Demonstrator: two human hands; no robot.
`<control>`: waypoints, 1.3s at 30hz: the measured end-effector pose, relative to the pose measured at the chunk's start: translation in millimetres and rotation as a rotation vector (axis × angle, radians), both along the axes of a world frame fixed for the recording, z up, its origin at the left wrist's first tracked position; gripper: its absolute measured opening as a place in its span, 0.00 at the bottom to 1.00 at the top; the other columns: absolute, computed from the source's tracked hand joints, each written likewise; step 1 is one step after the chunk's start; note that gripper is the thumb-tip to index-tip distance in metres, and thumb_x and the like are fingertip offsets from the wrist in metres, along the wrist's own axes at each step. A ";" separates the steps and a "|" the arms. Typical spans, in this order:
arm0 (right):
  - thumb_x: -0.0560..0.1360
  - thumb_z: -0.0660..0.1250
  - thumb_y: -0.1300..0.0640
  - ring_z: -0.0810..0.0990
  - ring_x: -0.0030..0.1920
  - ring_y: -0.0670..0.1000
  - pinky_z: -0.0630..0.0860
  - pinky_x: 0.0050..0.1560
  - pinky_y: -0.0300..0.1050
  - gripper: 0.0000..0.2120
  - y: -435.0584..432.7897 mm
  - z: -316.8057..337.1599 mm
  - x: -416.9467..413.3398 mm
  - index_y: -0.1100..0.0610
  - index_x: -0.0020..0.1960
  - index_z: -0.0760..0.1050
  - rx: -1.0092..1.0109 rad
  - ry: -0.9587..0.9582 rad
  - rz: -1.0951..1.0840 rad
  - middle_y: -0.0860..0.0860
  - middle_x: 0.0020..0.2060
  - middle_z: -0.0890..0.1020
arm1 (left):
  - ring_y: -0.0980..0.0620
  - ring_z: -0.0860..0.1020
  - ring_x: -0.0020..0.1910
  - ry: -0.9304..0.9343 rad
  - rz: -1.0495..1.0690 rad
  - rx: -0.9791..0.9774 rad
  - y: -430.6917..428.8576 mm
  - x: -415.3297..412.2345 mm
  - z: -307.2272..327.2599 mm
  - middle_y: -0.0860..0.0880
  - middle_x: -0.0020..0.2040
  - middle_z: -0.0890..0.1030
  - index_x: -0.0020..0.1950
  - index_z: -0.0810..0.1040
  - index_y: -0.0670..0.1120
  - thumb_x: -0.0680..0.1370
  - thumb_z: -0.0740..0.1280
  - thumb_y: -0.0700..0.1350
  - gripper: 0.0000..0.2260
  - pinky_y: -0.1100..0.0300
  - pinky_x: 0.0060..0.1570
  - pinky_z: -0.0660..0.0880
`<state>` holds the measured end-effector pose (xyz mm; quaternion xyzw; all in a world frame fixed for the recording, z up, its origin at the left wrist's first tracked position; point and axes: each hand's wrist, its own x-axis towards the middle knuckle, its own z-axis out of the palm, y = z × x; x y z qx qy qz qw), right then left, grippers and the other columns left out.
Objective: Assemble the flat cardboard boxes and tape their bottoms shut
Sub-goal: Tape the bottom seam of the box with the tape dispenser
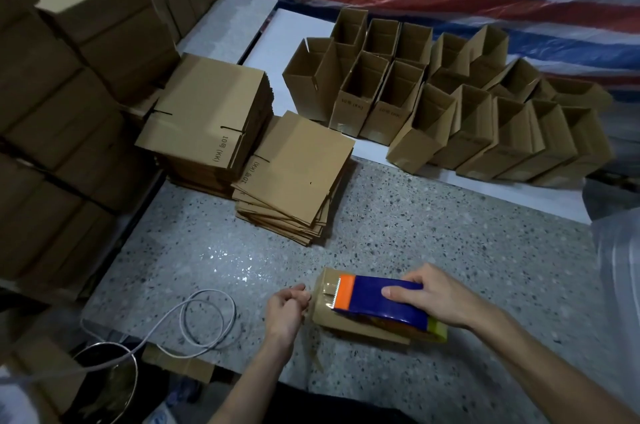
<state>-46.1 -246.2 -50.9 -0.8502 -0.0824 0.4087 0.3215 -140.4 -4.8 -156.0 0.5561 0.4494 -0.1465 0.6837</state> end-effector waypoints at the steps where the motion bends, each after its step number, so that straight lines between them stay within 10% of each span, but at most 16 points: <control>1: 0.75 0.70 0.40 0.77 0.27 0.39 0.67 0.30 0.31 0.19 -1.8 -0.6 -1.9 0.50 0.31 0.78 -0.001 -0.014 -0.001 0.43 0.26 0.80 | 0.44 0.79 0.59 -0.004 0.007 -0.009 -1.5 0.9 -0.4 0.47 0.64 0.80 0.48 0.81 0.37 0.78 0.66 0.34 0.04 0.41 0.63 0.75; 10: 0.75 0.69 0.37 0.76 0.26 0.42 0.69 0.32 0.41 0.17 -1.9 -10.9 -5.6 0.41 0.29 0.78 0.007 -0.109 -0.022 0.45 0.24 0.78 | 0.50 0.86 0.46 -0.192 0.058 0.050 8.6 -8.8 9.2 0.57 0.58 0.81 0.35 0.77 0.39 0.81 0.64 0.33 0.14 0.60 0.40 0.82; 17: 0.72 0.68 0.32 0.79 0.29 0.38 0.70 0.30 0.39 0.23 16.1 -14.4 -8.8 0.51 0.33 0.79 -0.159 -0.119 0.024 0.40 0.27 0.82 | 0.43 0.78 0.61 -0.026 0.048 0.058 -1.1 -5.9 -24.4 0.47 0.63 0.80 0.45 0.81 0.38 0.80 0.66 0.36 0.06 0.43 0.67 0.72; 21: 0.72 0.67 0.31 0.78 0.28 0.36 0.67 0.31 0.39 0.23 23.1 -15.4 -9.2 0.50 0.33 0.79 -0.237 -0.164 0.024 0.41 0.26 0.80 | 0.46 0.80 0.59 0.013 -0.129 -0.030 -5.0 -7.0 -35.3 0.46 0.53 0.85 0.52 0.83 0.41 0.81 0.66 0.44 0.08 0.47 0.66 0.72; 26: 0.72 0.68 0.32 0.80 0.31 0.40 0.70 0.33 0.39 0.23 25.1 -17.0 -7.9 0.52 0.35 0.79 -0.227 -0.137 0.011 0.44 0.28 0.82 | 0.43 0.73 0.64 0.083 -0.172 -0.055 -2.9 -18.6 -35.7 0.45 0.65 0.72 0.68 0.66 0.54 0.79 0.70 0.52 0.21 0.46 0.63 0.71; 31: 0.73 0.68 0.33 0.79 0.29 0.39 0.68 0.31 0.38 0.22 26.4 -14.3 -7.3 0.50 0.32 0.78 -0.233 -0.142 0.016 0.43 0.27 0.81 | 0.59 0.69 0.72 -0.347 -0.264 0.206 -18.1 -27.8 -14.0 0.54 0.74 0.70 0.74 0.68 0.55 0.83 0.61 0.48 0.19 0.61 0.71 0.67; 35: 0.73 0.68 0.34 0.82 0.34 0.43 0.75 0.35 0.42 0.22 27.5 -14.5 -6.6 0.52 0.37 0.79 -0.229 -0.127 0.019 0.46 0.31 0.83 | 0.67 0.71 0.68 -0.358 -0.401 0.118 -23.9 -29.4 -18.6 0.55 0.73 0.70 0.77 0.61 0.57 0.81 0.55 0.56 0.23 0.72 0.64 0.69; 39: 0.73 0.68 0.34 0.84 0.37 0.46 0.82 0.45 0.48 0.23 28.3 -13.3 -5.0 0.56 0.43 0.81 -0.233 -0.108 0.022 0.49 0.36 0.85 | 0.76 0.74 0.55 -0.232 -0.470 0.100 -10.6 -21.2 -24.0 0.60 0.66 0.77 0.66 0.75 0.65 0.78 0.56 0.67 0.20 0.77 0.52 0.71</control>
